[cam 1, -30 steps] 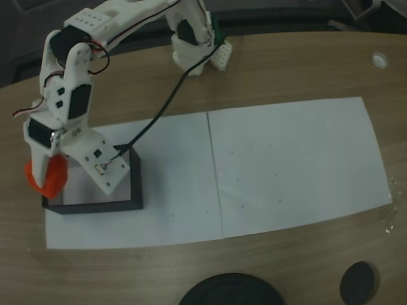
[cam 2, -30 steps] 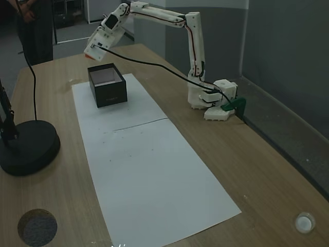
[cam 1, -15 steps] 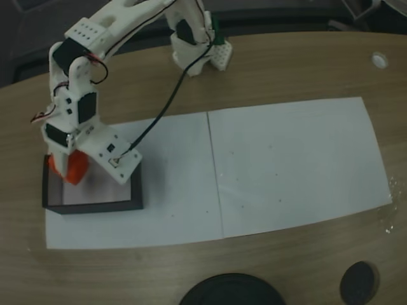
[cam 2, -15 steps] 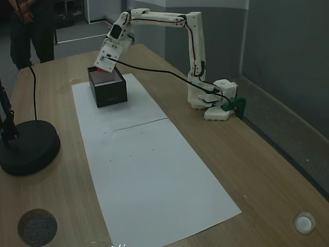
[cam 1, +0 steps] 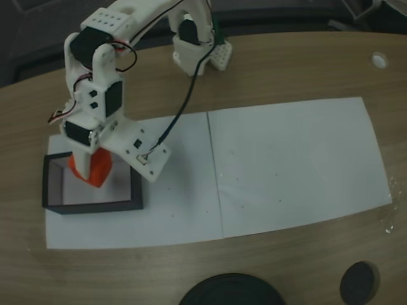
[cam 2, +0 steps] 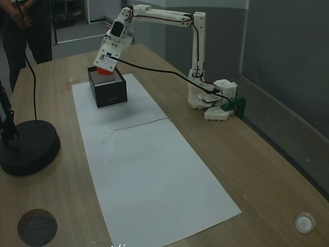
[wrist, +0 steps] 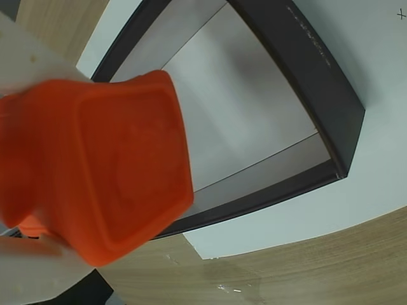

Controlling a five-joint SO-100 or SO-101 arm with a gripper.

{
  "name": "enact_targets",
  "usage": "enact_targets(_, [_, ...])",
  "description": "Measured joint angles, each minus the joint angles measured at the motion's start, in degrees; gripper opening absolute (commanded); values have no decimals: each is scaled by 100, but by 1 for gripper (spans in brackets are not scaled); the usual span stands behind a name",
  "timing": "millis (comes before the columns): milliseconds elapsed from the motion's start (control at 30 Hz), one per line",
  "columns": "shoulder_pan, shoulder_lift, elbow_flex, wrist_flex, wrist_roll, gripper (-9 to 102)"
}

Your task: Grab a orange square and put it in the box.

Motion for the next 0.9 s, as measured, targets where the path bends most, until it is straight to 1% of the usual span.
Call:
enact_targets(533, [246, 0, 70, 0, 0, 2])
enact_targets(600, [220, -62, 70, 0, 0, 6])
enact_targets(800, [396, -360, 70, -9, 0, 34])
enact_targets(900, [360, -360, 70, -9, 0, 39])
